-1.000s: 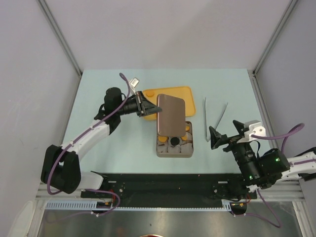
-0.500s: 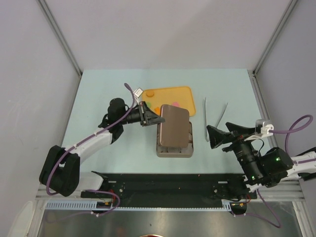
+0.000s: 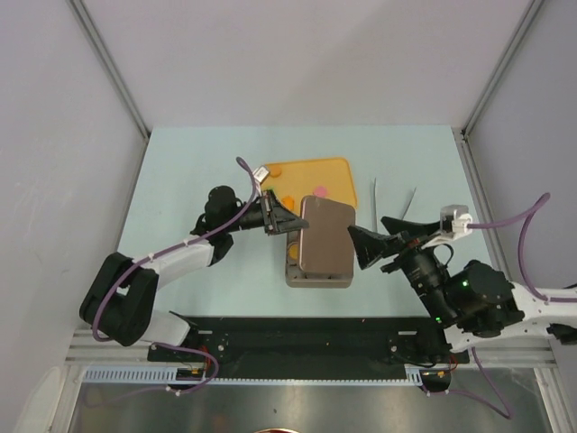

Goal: Pack the cookies

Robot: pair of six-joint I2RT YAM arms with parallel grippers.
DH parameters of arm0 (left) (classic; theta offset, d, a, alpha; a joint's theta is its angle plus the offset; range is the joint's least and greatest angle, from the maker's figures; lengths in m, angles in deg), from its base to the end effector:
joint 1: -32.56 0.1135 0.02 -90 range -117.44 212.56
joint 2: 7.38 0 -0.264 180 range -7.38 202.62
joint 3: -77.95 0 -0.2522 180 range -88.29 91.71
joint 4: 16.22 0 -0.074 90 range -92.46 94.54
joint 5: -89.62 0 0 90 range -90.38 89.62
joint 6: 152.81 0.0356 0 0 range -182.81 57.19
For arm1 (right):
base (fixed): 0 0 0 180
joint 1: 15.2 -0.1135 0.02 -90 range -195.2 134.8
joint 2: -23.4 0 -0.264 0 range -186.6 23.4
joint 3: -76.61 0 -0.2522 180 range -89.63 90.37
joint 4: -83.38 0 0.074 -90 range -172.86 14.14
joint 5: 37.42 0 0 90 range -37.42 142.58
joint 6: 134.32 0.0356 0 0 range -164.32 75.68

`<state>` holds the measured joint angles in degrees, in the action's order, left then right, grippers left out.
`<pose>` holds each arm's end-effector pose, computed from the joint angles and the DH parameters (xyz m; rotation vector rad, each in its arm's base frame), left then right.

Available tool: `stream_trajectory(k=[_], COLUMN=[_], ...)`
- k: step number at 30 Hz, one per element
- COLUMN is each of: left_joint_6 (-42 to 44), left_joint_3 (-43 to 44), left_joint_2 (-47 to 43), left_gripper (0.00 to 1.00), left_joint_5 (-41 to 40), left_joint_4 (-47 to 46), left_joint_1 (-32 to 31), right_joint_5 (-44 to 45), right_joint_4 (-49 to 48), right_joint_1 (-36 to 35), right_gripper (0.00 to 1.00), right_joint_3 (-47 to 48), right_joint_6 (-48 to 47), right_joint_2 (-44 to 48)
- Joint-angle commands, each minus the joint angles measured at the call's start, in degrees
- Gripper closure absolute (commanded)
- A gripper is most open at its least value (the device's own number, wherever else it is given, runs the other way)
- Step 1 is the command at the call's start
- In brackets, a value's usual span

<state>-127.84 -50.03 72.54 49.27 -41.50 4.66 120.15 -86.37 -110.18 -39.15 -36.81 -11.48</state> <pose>0.2468 -0.1614 0.2510 0.1833 1.9847 -1.8434 0.0236 0.1084 0.4168 -0.0132 1.4877 0.7336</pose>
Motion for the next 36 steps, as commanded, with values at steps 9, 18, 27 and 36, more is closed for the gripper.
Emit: stream_trajectory(k=[9, 18, 27, 36], left_joint_6=[0.7, -3.5, -7.6, -11.9], left_joint_3=[-0.4, 0.1, -2.8, -6.0], left_joint_2=[-0.6, 1.7, 1.4, 4.7], left_gripper=[1.0, 1.0, 1.0, 1.0], left_joint_5=[0.4, 1.9, 1.7, 2.6], left_joint_4=[-3.2, -8.1, -13.9, -21.4], left_joint_1=[0.5, 1.1, 2.9, 4.6], right_joint_5=[-55.8, -72.0, -74.3, -72.8], right_joint_4=[14.1, 18.0, 17.1, 18.8], right_joint_1=[47.7, 74.8, 80.3, 80.7], right_gripper=[0.0, 0.0, 0.53, 0.7], right_joint_3=[8.9, 6.0, -4.1, -9.1], right_joint_6=[27.8, 29.3, 30.6, 29.4], right_joint_2=[-12.3, -18.6, -20.1, -20.9])
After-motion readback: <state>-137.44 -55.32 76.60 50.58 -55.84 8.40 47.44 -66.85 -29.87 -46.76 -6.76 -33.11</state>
